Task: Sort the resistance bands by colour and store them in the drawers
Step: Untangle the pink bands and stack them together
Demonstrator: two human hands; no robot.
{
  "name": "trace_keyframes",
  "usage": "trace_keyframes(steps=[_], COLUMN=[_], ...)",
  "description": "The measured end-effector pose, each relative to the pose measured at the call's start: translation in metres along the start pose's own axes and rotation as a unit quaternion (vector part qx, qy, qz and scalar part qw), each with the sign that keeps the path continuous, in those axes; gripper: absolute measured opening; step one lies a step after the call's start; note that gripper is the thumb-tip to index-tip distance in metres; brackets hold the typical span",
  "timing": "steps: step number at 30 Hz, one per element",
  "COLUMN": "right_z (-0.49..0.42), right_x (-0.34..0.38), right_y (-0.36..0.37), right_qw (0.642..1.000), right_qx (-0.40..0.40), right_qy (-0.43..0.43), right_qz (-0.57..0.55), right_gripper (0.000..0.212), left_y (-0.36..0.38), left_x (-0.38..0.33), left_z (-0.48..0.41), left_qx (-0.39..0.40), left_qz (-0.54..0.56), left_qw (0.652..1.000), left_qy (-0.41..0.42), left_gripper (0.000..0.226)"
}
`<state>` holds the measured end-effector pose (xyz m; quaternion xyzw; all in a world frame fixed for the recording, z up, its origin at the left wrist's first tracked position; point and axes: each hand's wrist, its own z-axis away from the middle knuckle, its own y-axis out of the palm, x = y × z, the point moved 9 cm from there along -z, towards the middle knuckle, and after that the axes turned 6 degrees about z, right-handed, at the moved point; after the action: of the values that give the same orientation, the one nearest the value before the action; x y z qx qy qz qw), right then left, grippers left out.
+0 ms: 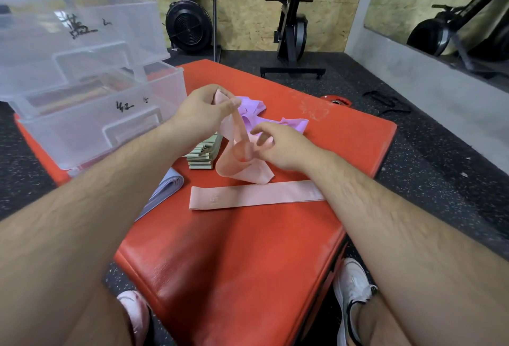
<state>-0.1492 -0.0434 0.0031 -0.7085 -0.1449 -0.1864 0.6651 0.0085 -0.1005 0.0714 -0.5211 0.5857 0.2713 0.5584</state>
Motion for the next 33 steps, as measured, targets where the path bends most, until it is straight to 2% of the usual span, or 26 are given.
trace_keyframes(steps=[3, 6, 10, 13, 15, 17, 19, 21, 23, 25, 27, 31, 33], right_z=[0.001, 0.007, 0.015, 0.009, 0.006, 0.007, 0.007, 0.007, 0.010, 0.016, 0.020, 0.021, 0.016], right_x=[0.005, 0.031, 0.048, 0.036, 0.030, 0.026, 0.021, 0.013, -0.001, -0.019, -0.035, -0.051, -0.063], right_y=[-0.005, -0.012, 0.009, 0.019, 0.015, 0.009, -0.005, -0.027, -0.051, -0.069, -0.080, -0.088, -0.087], right_qw=[0.999, 0.996, 0.985, 0.973, 0.973, 0.988, 0.999, 0.989, 0.965, 0.944, 0.928, 0.877, 0.876], right_qx=[-0.047, -0.046, 0.043, 0.025, -0.001, 0.002, -0.015, -0.078, -0.167, -0.244, -0.287, -0.305, -0.298], right_qy=[-0.018, -0.065, -0.078, -0.050, -0.042, -0.038, -0.032, -0.030, -0.010, 0.039, 0.080, 0.108, 0.149], right_qz=[-0.008, -0.027, 0.148, 0.224, 0.226, 0.152, 0.009, -0.118, -0.201, -0.219, -0.223, -0.356, -0.349], right_gripper=[0.012, 0.017, 0.026, 0.026, 0.021, 0.014, 0.007, 0.010, 0.017, 0.019, 0.015, 0.013, 0.009], left_y=[-0.005, -0.008, -0.007, -0.006, -0.007, -0.010, -0.012, -0.014, -0.015, -0.013, -0.010, -0.012, -0.011], left_x=[0.000, 0.002, 0.004, 0.004, 0.002, 0.000, 0.002, 0.005, 0.008, 0.008, 0.004, 0.004, 0.005], left_z=[0.003, 0.005, 0.005, 0.005, 0.005, 0.005, 0.003, 0.002, 0.000, -0.001, -0.001, -0.001, 0.000], left_qx=[-0.004, -0.004, 0.004, 0.004, -0.003, -0.015, -0.025, -0.035, -0.040, -0.036, -0.033, -0.049, -0.040], left_qz=[-0.014, -0.039, -0.048, -0.054, -0.069, -0.096, -0.127, -0.147, -0.152, -0.155, -0.160, -0.156, -0.148], left_qw=[1.000, 0.999, 0.999, 0.998, 0.998, 0.995, 0.992, 0.989, 0.988, 0.987, 0.987, 0.987, 0.988], left_qy=[0.000, -0.004, -0.012, -0.015, -0.008, 0.000, 0.005, 0.004, -0.001, 0.001, 0.009, 0.004, -0.003], left_gripper=[0.021, 0.023, 0.025, 0.024, 0.026, 0.027, 0.027, 0.026, 0.025, 0.025, 0.025, 0.026, 0.025])
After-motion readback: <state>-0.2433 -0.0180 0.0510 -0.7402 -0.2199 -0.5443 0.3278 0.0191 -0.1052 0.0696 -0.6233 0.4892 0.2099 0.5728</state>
